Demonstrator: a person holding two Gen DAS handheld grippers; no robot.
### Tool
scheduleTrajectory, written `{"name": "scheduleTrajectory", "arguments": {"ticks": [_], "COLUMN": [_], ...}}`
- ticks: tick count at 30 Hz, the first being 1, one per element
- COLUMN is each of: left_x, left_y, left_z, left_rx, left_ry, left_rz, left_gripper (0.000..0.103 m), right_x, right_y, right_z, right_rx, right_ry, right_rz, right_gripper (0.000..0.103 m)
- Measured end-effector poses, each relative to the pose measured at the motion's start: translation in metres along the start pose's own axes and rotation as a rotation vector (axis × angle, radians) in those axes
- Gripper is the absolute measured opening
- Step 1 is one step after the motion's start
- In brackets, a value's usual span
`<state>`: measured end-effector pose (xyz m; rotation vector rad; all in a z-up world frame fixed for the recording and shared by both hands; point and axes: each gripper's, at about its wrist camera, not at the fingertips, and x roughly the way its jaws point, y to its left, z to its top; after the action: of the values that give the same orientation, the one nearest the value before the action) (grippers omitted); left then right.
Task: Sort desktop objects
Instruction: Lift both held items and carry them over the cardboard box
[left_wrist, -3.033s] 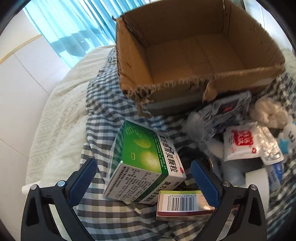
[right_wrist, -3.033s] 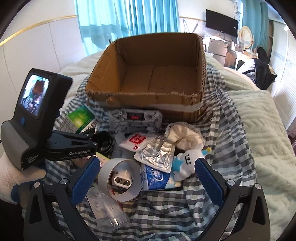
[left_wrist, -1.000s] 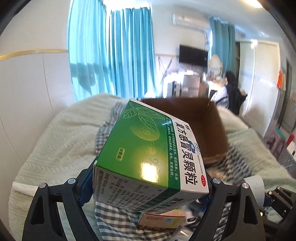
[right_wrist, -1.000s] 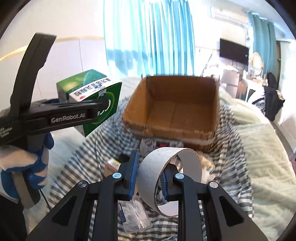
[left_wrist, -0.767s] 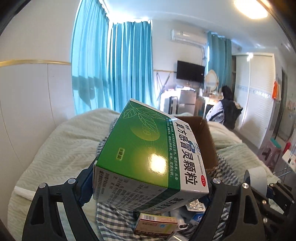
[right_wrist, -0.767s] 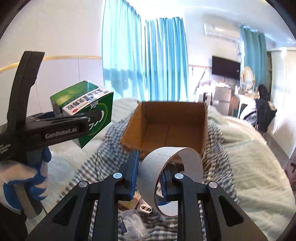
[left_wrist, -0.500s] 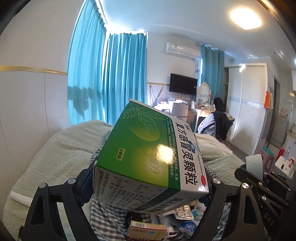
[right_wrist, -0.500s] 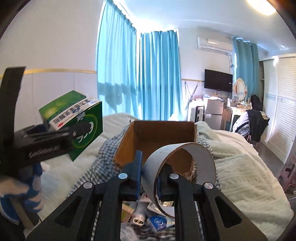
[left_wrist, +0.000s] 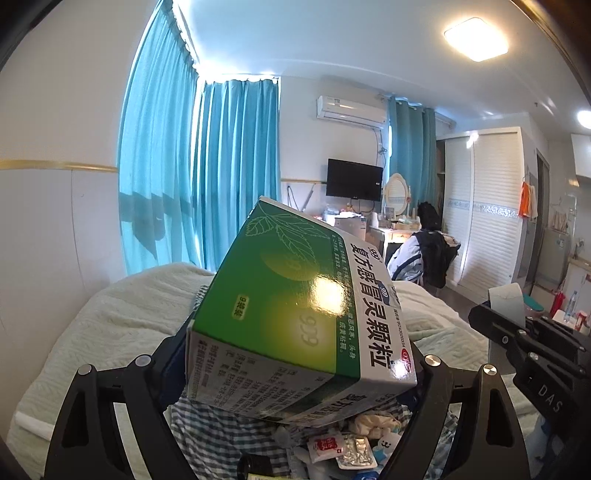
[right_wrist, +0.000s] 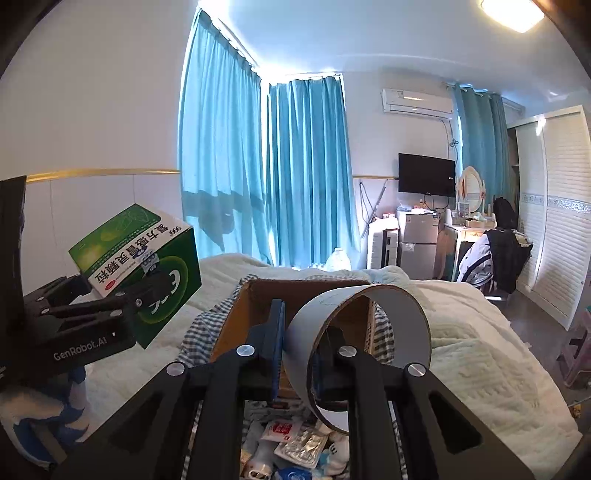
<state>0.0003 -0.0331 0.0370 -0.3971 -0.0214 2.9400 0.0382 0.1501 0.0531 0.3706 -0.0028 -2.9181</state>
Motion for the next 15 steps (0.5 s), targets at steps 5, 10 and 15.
{"name": "scheduleTrajectory", "arguments": {"ticks": [5, 10, 15], "left_x": [0.018, 0.024, 0.042], "left_y": [-0.005, -0.011, -0.001], "left_z": [0.009, 0.012, 0.022], "left_rx": [0.01, 0.082, 0.063], "left_ry": [0.006, -0.028, -0.023], "left_rz": [-0.006, 0.024, 0.01], "left_gripper": [0.089, 0.089, 0.089], "right_x": [0.01, 0.025, 0.043], "right_y": [-0.001, 0.001, -0.001], "right_z": [0.01, 0.022, 0.032], "right_rx": [-0.032, -0.058, -0.066], "right_ry": [-0.014, -0.026, -0.026], "right_rz": [0.009, 0.023, 0.037], "right_gripper": [0.012, 0.012, 0.012]}}
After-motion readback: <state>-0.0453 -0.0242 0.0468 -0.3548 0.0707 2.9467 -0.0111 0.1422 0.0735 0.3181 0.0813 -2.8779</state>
